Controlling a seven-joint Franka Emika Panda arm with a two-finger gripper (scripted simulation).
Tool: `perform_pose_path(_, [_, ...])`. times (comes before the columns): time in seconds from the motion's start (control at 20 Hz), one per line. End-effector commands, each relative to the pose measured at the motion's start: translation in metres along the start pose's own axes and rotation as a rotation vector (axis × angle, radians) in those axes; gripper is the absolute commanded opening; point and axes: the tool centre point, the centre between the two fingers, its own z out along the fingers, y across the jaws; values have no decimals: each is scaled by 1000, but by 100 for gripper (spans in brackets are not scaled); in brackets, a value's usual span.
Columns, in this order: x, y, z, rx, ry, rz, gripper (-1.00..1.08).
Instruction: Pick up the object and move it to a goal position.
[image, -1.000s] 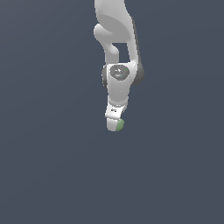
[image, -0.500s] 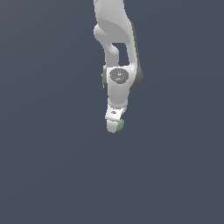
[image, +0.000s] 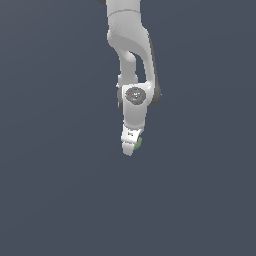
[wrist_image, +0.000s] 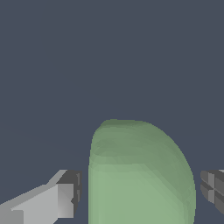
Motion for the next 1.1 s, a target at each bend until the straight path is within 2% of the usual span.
perform_pose_path(0.0, [0, 1, 1, -1, 0, 0, -100])
perform_pose_path(0.65, [-1, 1, -2, -3, 0, 0, -100])
perform_pose_path(1.05, [-12, 4, -33, -3, 0, 0, -100])
